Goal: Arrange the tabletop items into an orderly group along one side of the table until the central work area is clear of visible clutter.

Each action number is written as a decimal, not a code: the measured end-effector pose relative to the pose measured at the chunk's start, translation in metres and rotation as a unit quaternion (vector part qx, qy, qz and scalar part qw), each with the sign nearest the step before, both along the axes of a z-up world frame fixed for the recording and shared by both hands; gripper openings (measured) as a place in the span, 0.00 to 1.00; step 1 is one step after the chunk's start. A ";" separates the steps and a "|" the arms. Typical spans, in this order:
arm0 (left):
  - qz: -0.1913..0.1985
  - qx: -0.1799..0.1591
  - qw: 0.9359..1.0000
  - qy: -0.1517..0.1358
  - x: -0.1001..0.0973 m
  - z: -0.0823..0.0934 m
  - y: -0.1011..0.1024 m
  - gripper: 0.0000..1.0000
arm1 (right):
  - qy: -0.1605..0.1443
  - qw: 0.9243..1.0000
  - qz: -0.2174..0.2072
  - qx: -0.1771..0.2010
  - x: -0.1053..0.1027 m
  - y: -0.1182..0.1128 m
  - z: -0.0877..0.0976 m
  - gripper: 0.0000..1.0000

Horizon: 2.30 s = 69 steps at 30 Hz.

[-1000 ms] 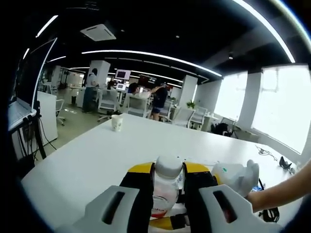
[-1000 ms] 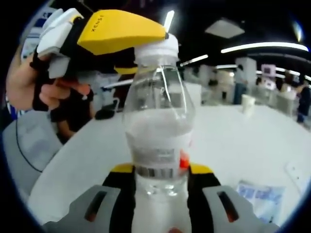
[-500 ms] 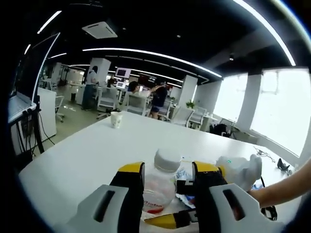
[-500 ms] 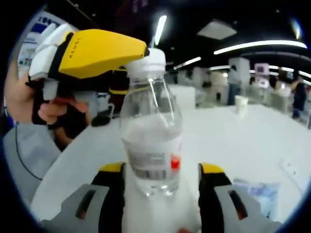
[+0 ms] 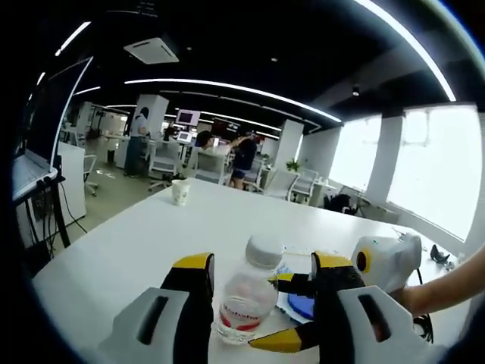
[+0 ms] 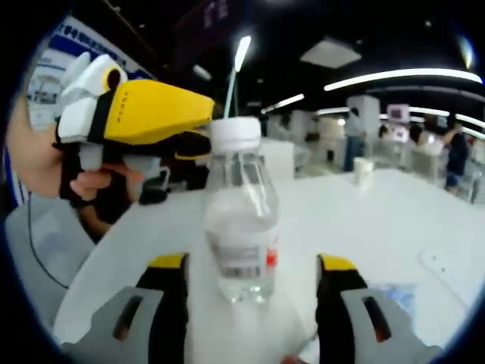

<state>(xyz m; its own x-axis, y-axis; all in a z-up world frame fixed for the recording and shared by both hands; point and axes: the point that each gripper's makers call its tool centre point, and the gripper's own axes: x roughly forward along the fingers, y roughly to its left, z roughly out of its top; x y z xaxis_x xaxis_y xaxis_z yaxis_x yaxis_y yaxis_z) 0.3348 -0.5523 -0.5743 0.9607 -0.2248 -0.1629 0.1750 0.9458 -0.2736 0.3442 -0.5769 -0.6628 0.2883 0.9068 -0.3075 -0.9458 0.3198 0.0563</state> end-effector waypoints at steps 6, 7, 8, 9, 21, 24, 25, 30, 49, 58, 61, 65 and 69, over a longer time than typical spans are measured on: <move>-0.005 0.006 1.000 0.000 -0.007 0.003 0.002 0.52 | -0.006 1.000 -0.016 0.005 -0.004 -0.010 0.011 0.65; -0.008 0.012 1.000 -0.001 -0.009 0.003 0.001 0.52 | -0.007 1.000 -0.019 0.006 -0.005 -0.012 0.013 0.65; -0.008 0.013 1.000 -0.001 -0.011 0.004 0.001 0.52 | -0.007 1.000 -0.025 0.010 -0.007 -0.016 0.017 0.65; -0.009 0.013 1.000 -0.002 -0.013 0.005 0.002 0.52 | -0.007 1.000 -0.027 0.010 -0.007 -0.017 0.018 0.65; -0.019 0.041 0.999 -0.002 -0.034 0.016 0.006 0.52 | -0.009 0.996 -0.089 0.031 -0.020 -0.051 0.037 0.67; -0.027 0.050 0.998 -0.004 -0.038 0.018 0.004 0.51 | -0.009 0.994 -0.105 0.036 -0.024 -0.062 0.041 0.67; -0.029 0.053 0.998 -0.005 -0.040 0.019 0.003 0.51 | -0.009 0.993 -0.111 0.037 -0.026 -0.064 0.042 0.67; -0.028 0.052 0.998 -0.004 -0.048 0.022 0.006 0.51 | -0.009 0.988 -0.144 0.052 -0.032 -0.076 0.053 0.68; -0.038 0.065 0.997 0.002 -0.058 0.024 -0.001 0.49 | -0.005 0.981 -0.187 0.053 -0.040 -0.091 0.063 0.67; -0.066 0.092 0.994 -0.002 -0.047 0.031 -0.023 0.48 | 0.015 0.963 -0.266 0.046 -0.033 -0.118 0.052 0.63; -0.079 0.105 0.991 -0.018 -0.042 0.042 -0.033 0.48 | 0.022 0.955 -0.292 0.049 -0.031 -0.126 0.050 0.63; -0.109 0.120 0.986 -0.040 -0.034 0.057 -0.057 0.47 | 0.044 0.941 -0.330 0.061 -0.030 -0.138 0.044 0.62; -0.139 0.125 0.982 -0.038 -0.020 0.056 -0.083 0.47 | 0.081 0.920 -0.377 0.060 -0.032 -0.154 0.028 0.61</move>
